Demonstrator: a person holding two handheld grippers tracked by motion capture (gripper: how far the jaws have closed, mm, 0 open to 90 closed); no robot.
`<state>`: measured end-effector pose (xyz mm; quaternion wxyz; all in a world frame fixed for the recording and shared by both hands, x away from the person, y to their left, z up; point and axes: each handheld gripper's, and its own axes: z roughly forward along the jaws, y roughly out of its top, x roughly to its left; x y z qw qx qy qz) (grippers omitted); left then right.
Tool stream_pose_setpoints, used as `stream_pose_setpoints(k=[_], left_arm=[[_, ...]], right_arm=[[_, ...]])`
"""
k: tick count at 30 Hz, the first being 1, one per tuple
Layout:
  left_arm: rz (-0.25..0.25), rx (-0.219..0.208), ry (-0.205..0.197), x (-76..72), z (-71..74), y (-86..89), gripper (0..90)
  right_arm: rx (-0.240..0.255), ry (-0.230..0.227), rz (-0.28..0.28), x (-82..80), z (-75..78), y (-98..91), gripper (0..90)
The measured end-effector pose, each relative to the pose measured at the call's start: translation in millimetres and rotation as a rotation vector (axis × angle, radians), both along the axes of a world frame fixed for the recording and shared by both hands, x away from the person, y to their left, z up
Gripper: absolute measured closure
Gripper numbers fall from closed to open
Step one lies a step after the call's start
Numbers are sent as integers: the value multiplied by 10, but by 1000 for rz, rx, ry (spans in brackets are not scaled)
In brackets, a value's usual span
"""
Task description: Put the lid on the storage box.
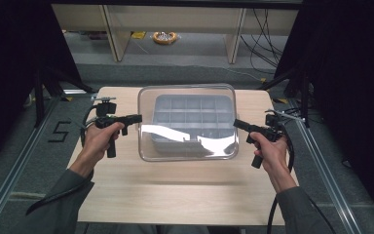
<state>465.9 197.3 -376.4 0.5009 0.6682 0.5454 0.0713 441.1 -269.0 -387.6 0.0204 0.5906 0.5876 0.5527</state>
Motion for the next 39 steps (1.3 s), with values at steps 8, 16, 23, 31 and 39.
stream_pose_setpoints(k=[8,16,23,31,39], left_arm=[[31,1,13,390,41,-165,707],[56,33,37,681,-13,-281,701],[67,43,71,812,-142,-336,700],[95,49,89,911,-273,-388,698],[116,49,121,983,-413,-412,695]], right_arm=[[-3,0,-31,236,4,-93,765],[43,75,-64,444,-101,-148,763],[52,125,-89,611,-191,-169,759],[20,161,-110,774,-288,-163,748],[-10,184,-114,845,-422,-166,742]])
